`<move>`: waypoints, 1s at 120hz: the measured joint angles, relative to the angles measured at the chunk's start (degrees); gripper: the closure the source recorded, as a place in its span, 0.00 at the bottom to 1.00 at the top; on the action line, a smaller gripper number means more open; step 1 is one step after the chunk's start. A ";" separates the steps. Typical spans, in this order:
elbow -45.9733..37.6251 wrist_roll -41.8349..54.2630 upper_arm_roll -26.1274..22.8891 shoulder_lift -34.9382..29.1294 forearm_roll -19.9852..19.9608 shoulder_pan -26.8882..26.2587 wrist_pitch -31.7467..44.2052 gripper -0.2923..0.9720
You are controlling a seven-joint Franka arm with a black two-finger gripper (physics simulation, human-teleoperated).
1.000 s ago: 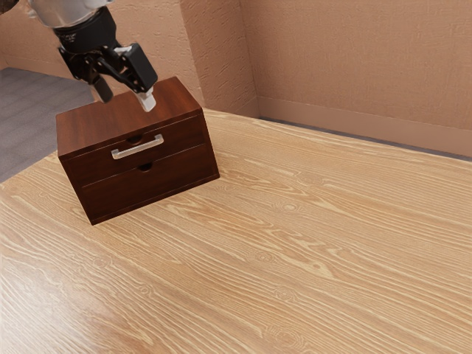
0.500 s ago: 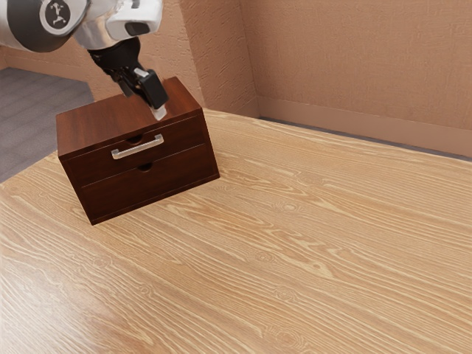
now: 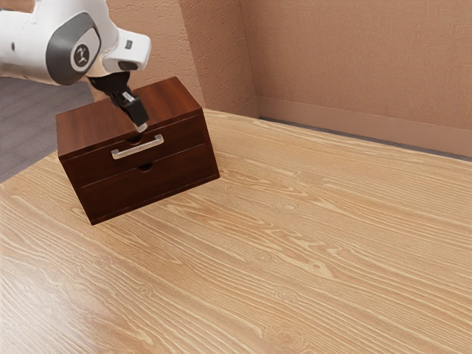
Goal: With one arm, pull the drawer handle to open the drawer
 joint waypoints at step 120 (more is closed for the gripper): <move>-3.70 14.36 -4.28 5.93 1.39 6.76 8.01 0.23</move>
